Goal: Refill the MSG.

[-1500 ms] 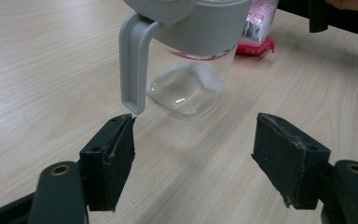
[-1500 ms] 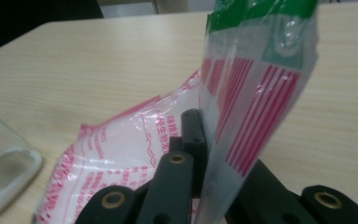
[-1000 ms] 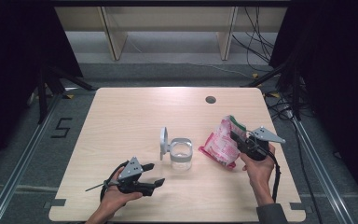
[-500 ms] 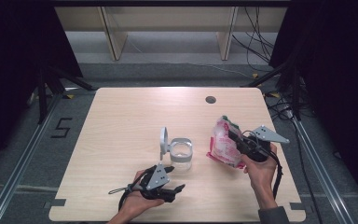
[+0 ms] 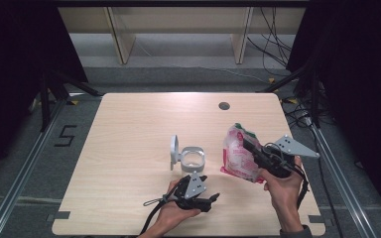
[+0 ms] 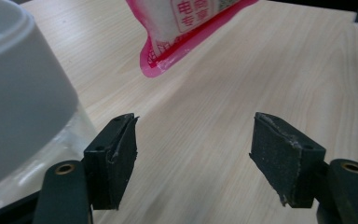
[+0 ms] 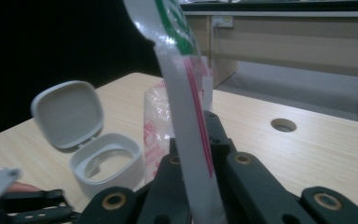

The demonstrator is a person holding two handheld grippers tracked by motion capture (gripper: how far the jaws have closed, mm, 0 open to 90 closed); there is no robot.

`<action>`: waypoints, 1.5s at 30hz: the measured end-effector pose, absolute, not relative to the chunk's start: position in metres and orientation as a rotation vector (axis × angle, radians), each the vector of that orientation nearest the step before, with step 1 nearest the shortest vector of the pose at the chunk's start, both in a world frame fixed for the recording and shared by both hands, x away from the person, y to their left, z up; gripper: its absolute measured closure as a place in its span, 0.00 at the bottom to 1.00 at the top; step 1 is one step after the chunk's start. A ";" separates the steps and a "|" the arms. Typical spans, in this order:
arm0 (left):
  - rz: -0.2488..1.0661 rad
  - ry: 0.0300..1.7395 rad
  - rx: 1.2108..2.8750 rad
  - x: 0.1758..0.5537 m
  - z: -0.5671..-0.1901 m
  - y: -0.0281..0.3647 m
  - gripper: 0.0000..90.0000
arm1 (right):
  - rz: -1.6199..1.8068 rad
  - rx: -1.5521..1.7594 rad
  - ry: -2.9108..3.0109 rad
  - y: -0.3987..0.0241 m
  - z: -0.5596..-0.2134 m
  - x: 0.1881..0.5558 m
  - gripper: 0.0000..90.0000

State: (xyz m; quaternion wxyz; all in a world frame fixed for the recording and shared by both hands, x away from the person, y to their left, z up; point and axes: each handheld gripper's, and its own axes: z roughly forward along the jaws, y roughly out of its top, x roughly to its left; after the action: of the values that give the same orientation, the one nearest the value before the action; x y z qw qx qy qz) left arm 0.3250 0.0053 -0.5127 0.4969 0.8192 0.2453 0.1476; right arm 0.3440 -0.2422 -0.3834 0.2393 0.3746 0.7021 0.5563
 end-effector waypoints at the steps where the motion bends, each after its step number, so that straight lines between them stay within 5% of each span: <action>1: 0.362 0.595 1.979 0.325 -0.513 0.003 0.35 | 1.525 1.004 1.924 -0.240 -0.382 0.343 1.00; 16: 0.430 0.657 1.936 0.331 -0.512 -0.004 0.36 | 1.638 0.895 1.984 -0.213 -0.366 0.324 1.00; 27: 0.492 0.684 1.829 0.327 -0.516 -0.005 0.77 | 1.650 0.874 2.019 -0.200 -0.366 0.324 1.00; 45: 0.475 0.821 1.733 0.326 -0.509 -0.026 0.83 | 1.629 0.987 1.937 -0.189 -0.357 0.357 1.00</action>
State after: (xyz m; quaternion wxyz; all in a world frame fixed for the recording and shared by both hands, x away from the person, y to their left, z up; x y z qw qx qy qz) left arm 0.3262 -0.0261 -0.5089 0.5506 0.7323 0.3469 0.2006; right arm 0.3569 -0.1894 -0.3574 0.2108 0.3550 0.6971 0.5862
